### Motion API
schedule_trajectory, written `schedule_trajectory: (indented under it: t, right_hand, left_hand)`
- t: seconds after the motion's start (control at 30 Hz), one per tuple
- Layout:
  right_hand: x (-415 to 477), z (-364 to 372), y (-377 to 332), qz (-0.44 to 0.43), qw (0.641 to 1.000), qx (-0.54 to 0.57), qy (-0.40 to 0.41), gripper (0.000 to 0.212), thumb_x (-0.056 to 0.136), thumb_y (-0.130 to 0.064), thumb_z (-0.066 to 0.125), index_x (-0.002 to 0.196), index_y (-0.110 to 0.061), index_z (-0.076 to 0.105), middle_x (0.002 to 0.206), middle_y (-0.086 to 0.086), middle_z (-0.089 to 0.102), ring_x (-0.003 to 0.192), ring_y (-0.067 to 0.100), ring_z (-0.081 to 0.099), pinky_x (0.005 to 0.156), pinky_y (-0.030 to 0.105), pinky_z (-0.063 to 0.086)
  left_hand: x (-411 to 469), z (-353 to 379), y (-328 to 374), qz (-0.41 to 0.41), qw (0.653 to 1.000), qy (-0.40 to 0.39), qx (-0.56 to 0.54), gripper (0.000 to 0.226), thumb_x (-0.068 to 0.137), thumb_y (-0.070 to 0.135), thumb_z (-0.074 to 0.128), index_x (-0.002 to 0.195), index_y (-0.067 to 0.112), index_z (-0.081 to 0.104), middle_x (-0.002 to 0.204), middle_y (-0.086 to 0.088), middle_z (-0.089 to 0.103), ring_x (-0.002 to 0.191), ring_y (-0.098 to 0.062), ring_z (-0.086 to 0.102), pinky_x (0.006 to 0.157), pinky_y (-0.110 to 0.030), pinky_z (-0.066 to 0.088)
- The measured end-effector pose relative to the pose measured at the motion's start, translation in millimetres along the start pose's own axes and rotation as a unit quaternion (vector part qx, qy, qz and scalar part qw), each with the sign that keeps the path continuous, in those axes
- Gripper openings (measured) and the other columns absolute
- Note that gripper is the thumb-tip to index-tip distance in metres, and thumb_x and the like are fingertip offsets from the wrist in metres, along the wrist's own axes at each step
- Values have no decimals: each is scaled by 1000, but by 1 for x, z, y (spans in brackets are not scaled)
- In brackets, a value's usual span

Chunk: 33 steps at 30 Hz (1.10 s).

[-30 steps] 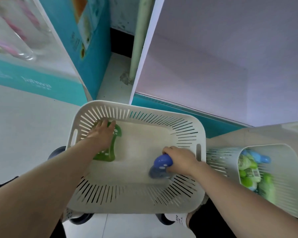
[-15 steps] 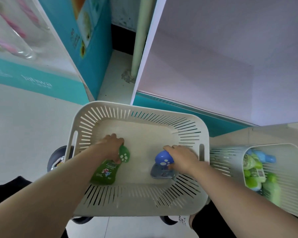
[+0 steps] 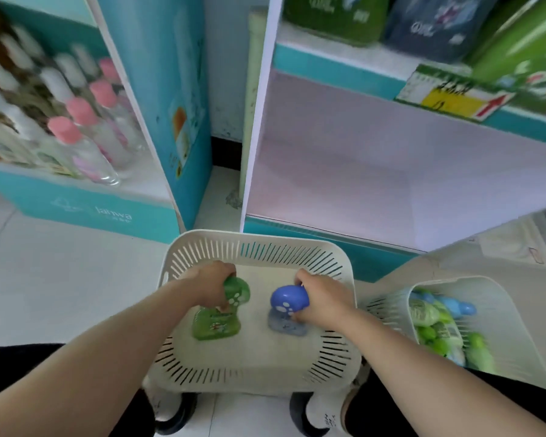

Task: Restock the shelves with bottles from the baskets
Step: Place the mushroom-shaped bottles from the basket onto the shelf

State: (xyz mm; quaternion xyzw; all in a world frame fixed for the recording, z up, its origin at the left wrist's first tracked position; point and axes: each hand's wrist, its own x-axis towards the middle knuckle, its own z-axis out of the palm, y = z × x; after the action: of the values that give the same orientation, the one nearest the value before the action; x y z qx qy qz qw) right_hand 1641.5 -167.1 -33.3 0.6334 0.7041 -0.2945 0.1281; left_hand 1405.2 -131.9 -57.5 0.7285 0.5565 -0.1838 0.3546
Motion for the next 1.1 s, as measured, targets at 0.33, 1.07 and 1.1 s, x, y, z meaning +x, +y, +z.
schedule_trajectory:
  t: [0.33, 1.07, 1.1]
  right_hand:
    - [-75, -98, -21, -13, 984, 114, 138, 51, 57, -41, 81, 98, -34, 52, 97, -13, 61, 87, 14, 58, 74, 29, 48]
    - [-195, -342, -69, -151, 877, 150, 431, 55, 55, -29, 90, 104, -21, 66, 103, -3, 61, 92, 17, 58, 83, 31, 48]
    - [-196, -351, -71, -149, 872, 136, 446, 57, 56, -29, 89, 107, -20, 66, 105, -2, 59, 93, 17, 56, 82, 30, 45]
  left_hand:
    - [-97, -90, 49, 30, 984, 176, -19, 56, 63, 34, 81, 113, 30, 56, 102, 9, 59, 93, -15, 56, 80, -31, 50]
    - [-235, -213, 116, 121, 927, 342, -95, 56, 60, 31, 88, 100, 32, 49, 96, 10, 60, 86, -13, 60, 76, -29, 51]
    - [-237, -216, 116, 121, 927, 343, -95, 56, 60, 31, 88, 100, 32, 49, 95, 10, 60, 85, -13, 60, 76, -29, 51]
